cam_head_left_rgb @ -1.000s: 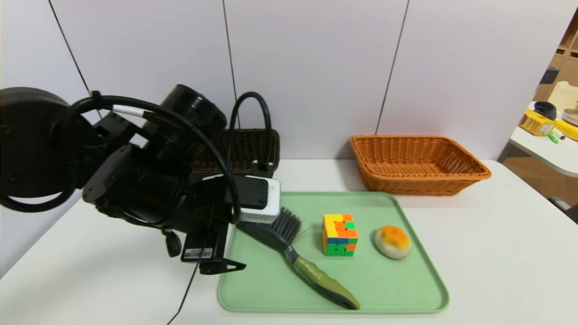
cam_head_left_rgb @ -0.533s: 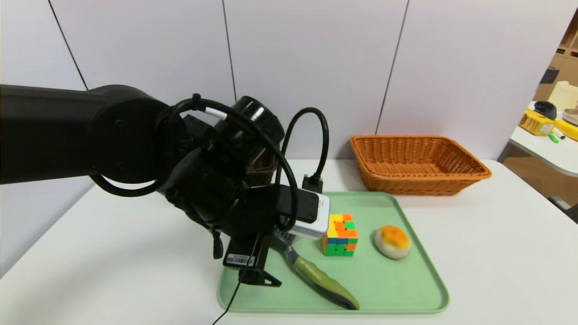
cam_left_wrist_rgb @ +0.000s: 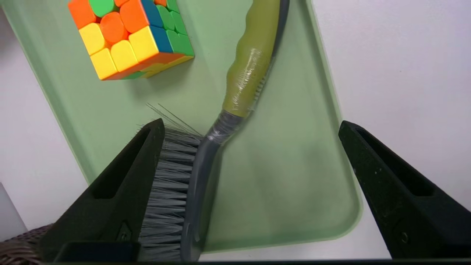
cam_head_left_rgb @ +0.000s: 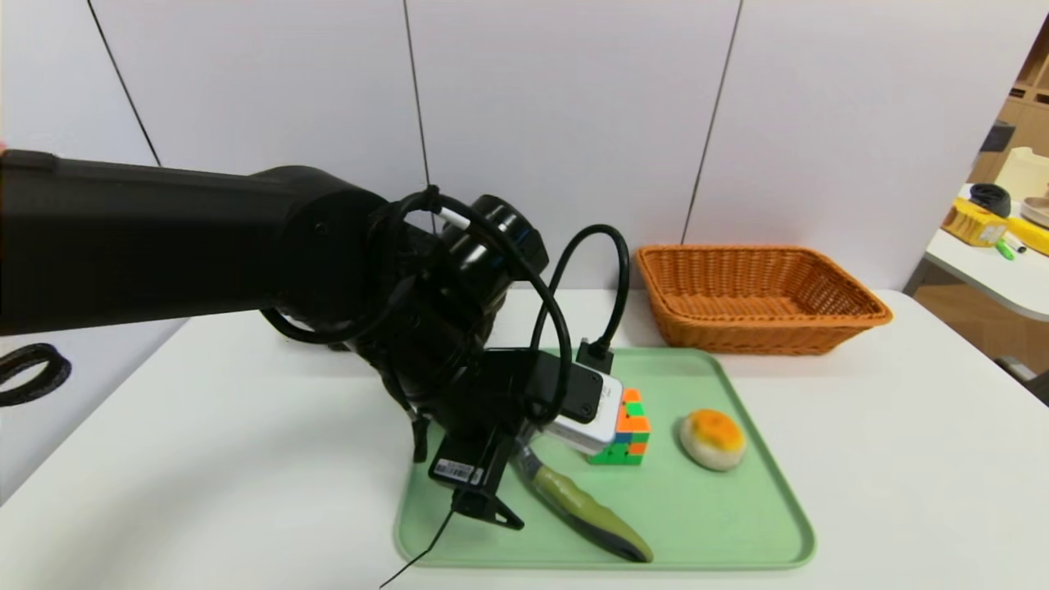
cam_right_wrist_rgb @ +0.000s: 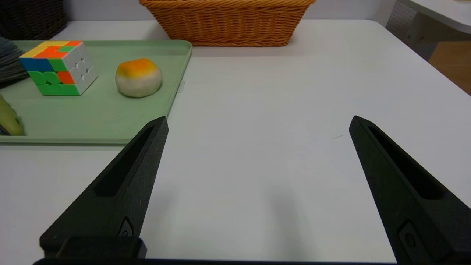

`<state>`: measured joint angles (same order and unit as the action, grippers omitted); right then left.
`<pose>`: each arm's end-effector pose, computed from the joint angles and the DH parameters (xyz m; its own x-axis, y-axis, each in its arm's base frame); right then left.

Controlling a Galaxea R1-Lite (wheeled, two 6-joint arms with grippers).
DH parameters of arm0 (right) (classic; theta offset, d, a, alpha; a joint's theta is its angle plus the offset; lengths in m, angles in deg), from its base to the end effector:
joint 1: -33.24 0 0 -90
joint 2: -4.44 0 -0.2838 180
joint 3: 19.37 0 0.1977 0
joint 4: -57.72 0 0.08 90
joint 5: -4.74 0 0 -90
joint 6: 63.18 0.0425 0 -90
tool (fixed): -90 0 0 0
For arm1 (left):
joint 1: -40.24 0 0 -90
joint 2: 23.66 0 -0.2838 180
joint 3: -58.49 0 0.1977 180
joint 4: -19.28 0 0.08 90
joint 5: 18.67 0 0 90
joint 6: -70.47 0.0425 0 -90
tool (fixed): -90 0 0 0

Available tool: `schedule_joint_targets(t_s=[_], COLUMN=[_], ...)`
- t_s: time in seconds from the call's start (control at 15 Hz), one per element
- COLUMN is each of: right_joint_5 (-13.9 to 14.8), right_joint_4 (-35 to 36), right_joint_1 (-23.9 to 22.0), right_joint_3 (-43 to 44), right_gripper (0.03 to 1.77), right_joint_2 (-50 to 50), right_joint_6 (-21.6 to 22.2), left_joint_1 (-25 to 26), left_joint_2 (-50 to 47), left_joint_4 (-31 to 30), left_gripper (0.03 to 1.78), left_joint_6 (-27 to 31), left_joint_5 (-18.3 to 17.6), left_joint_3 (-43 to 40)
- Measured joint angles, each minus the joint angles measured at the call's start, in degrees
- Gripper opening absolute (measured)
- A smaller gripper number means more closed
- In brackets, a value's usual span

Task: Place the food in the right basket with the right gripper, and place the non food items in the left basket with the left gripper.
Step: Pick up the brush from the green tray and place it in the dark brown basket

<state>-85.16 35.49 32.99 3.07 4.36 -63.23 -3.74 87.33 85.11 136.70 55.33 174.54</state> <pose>0.0213 -0.0002 0.0759 1.0000 -0.0061 0.0051 0.0061 1.0000 -0.0009 0.2492 -0.2568 0.1769 0.1464 -0.5243 -0.8389 0.8828 -0.3135 0.3499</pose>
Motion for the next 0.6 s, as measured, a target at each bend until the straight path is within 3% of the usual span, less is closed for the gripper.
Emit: schedule_joint_targets(t_s=[0.6], right_joint_5=[0.01], right_joint_4=[0.02], right_joint_1=[0.00], right_joint_3=[0.00], right_gripper=[1.70], right_joint_2=[0.00], right_joint_6=[-0.02], left_joint_1=[0.05], left_joint_2=[7.67], left_joint_4=[-0.01], left_gripper=[1.69], left_joint_6=[4.72], left_joint_5=[-0.94], left_joint_3=[2.38])
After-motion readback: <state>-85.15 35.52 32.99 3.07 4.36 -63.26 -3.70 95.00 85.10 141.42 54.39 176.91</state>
